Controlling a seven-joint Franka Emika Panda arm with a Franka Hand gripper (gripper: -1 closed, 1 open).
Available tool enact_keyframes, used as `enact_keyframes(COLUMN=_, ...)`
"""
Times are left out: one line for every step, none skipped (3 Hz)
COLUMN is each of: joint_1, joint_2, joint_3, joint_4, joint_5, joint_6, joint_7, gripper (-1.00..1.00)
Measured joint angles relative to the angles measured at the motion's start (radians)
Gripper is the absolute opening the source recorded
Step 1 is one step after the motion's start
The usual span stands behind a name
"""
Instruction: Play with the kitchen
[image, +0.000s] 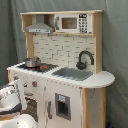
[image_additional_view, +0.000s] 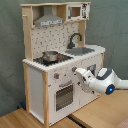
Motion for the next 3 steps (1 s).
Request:
enact_keyframes(joint_1=0.068, joint_2=0.000, joint_3=-0.031, joint_4=-0.001, joint_5=0.000, joint_6=-0.048, joint_7=-0.068, gripper=1.00)
enact_keyframes(joint_1=0.125, joint_2=0.000, joint_3=-0.071, joint_4=-0.002, joint_5=0.000, joint_6=-0.084, joint_7=-0.143, gripper=1.00)
enact_keyframes(joint_1=0.184, joint_2=0.000, joint_3=-0.110, joint_4=-0.001, joint_5=0.000, joint_6=-0.122, joint_7=-0.233, gripper=1.00)
